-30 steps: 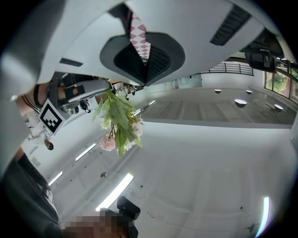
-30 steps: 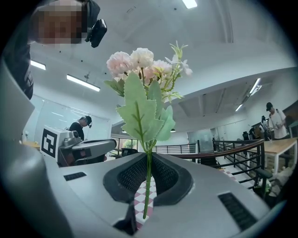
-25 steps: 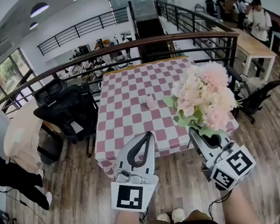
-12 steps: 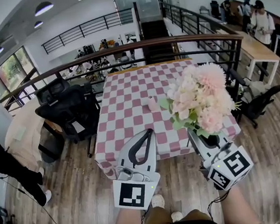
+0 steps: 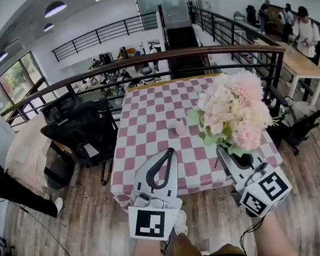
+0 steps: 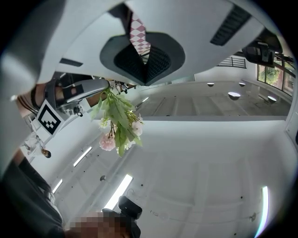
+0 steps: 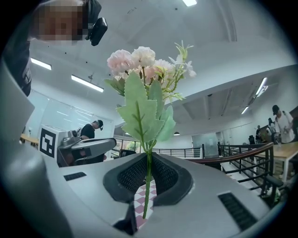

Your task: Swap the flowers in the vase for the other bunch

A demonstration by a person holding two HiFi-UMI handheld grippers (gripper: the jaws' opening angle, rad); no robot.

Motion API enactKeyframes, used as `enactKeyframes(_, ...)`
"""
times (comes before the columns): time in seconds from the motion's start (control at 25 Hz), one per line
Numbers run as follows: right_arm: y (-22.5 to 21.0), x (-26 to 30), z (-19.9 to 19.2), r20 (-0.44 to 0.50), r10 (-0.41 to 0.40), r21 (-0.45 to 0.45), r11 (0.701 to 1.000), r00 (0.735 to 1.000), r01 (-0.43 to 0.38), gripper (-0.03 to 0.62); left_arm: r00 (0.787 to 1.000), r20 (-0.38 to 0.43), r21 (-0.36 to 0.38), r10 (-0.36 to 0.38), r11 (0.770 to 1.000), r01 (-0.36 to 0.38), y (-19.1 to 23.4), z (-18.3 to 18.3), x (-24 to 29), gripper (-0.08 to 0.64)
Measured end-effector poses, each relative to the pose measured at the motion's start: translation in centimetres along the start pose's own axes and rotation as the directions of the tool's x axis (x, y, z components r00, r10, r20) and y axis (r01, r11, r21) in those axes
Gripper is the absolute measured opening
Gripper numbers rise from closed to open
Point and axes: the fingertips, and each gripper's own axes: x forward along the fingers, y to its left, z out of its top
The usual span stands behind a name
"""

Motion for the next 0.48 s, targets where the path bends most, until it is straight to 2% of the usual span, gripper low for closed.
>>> enactKeyframes(0.28, -3.3, 6.1, -0.8, -0.003, -0.016, 0.018, 1.0, 1.0, 0.016, 0.048, 1.0, -0.007, -0.023, -0.021, 1.0, 0.021, 4.2, -2.6, 5.2, 0.008)
enactKeyframes(0.48, -5.8, 10.4, -2.3, -0.001, -0.03, 0.021, 0.999, 1.0, 0.03, 0.048, 0.999, -0.008, -0.01, -0.04, 0.999, 0.04, 6.9, -5.3, 9.0, 0.008)
